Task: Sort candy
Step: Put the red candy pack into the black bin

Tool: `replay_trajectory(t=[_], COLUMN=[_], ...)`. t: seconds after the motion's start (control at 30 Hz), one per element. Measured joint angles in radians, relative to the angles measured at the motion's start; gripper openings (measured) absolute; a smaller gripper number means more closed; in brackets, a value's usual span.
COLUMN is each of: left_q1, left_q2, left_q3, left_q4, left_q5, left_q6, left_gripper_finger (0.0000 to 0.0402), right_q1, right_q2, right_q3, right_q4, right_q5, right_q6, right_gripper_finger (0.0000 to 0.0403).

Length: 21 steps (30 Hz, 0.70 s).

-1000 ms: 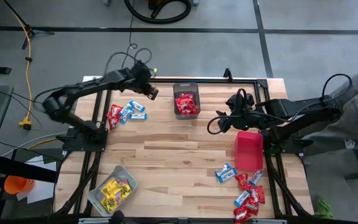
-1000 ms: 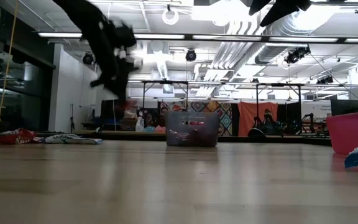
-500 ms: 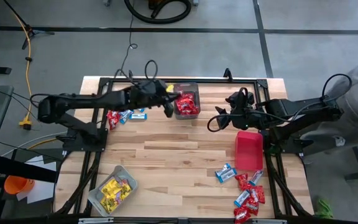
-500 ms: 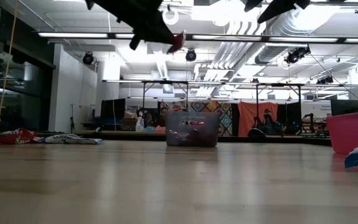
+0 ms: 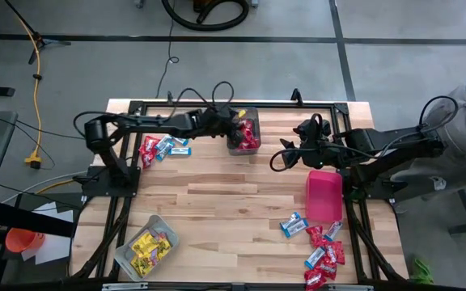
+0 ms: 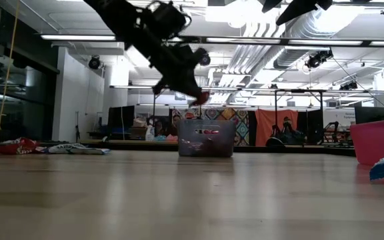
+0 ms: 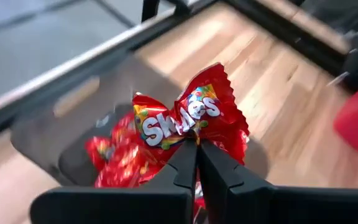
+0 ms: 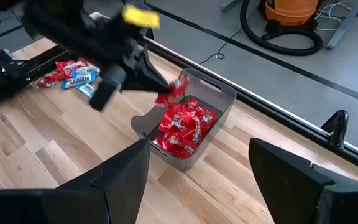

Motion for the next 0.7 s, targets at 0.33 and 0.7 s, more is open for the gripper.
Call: replay_trajectory(t=[0.33, 0.7], left_q1=[-0.001, 0.013], left_q2=[0.042, -0.229], left_q3=[0.002, -0.008], left_q4=[-0.01, -0.063], left_q5=[0.026, 0.373], left_q6=[-0.06, -0.116], left_gripper_finger=[0.0093, 0.0174], right_q1=[0.0, 0.009], right_q2=[0.0, 0.004], right_q3=[0.0, 0.0], right_q4=[0.0, -0.038], right_q5=[-0.002, -0.406], right_q6=[0.004, -0.027], right_gripper_finger=[0.0271, 0.0271])
